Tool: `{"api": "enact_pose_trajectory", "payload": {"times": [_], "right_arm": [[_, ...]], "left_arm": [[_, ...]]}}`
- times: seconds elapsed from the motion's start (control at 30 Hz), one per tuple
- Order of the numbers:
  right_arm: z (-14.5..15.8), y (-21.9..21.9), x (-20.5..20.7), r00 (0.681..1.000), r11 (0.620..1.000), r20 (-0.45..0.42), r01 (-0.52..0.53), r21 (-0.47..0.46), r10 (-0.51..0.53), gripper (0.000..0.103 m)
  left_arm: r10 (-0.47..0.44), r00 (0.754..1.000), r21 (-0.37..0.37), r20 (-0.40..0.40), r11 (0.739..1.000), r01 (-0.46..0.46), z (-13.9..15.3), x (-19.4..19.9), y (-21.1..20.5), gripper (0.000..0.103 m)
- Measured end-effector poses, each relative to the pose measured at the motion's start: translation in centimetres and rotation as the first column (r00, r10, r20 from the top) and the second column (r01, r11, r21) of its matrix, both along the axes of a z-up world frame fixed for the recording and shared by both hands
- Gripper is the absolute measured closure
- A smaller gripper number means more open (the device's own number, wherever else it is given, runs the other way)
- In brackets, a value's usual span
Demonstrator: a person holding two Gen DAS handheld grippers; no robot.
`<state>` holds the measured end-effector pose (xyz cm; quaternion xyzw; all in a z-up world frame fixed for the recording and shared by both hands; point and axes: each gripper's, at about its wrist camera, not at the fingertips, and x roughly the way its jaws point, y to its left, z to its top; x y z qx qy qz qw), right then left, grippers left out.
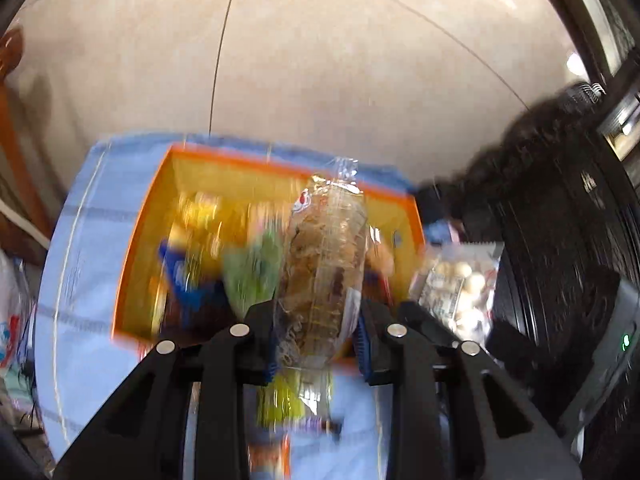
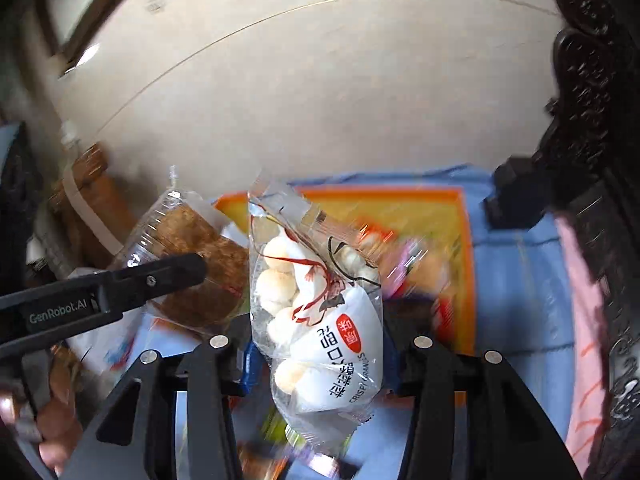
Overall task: Organize snacks
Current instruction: 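Carry both bags over the orange box and open both grippers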
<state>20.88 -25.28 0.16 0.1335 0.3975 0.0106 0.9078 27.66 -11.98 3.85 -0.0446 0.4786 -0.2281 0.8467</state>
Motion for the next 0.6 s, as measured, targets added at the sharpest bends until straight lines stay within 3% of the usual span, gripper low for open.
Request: {"api": "enact_pose_trajectory", "payload": {"times": [0.03, 0.07, 0.1, 0.13, 0.2, 0.43, 0.6], "right_arm": [[-0.3, -0.5, 0.9, 0.999, 0.999, 0.011, 0.048, -0.014, -0.048, 0.028], [-0.5, -0.7, 1.2, 0.993, 0.991, 0.018, 0.116, -0.072, -0.115, 0.009], [-0.8, -0.9, 1.0, 0.981, 0.969, 0.033, 0.193, -0.155, -0.190, 0.005], [-1.0, -0.8, 0.8, 0.981, 0.966, 0.048, 0.196, -0.171, -0.190, 0.004], [-2.1, -0.8, -0.3, 0.994, 0.987, 0.036, 0.107, -0.120, -0.104, 0.005], [-5.3, 0.0, -5.0, 0.998, 0.992, -0.014, 0.054, -0.110, -0.056, 0.005], [-7.2, 0.7, -8.6, 0.996, 0.996, -0.073, 0.042, -0.084, -0.048, 0.005]], "left_arm": [[0.035, 0.999, 0.044, 0.032, 0.998, -0.036, -0.3, 0.7, -0.4, 0.064], [0.095, 0.993, 0.139, 0.072, 0.985, -0.104, -0.8, 1.4, -0.8, 0.034], [0.128, 0.987, 0.207, 0.099, 0.967, -0.147, -1.1, 1.6, -0.8, 0.012], [0.136, 0.982, 0.227, 0.130, 0.960, -0.163, -1.3, 1.4, -0.6, 0.011], [0.120, 0.980, 0.227, 0.162, 0.962, -0.155, -1.7, 0.6, 0.0, 0.011], [0.119, 0.990, 0.251, 0.071, 0.959, -0.133, -5.2, -3.4, 3.1, 0.011], [0.096, 0.994, 0.287, 0.050, 0.952, -0.106, -6.5, -7.3, 4.1, 0.011]]}}
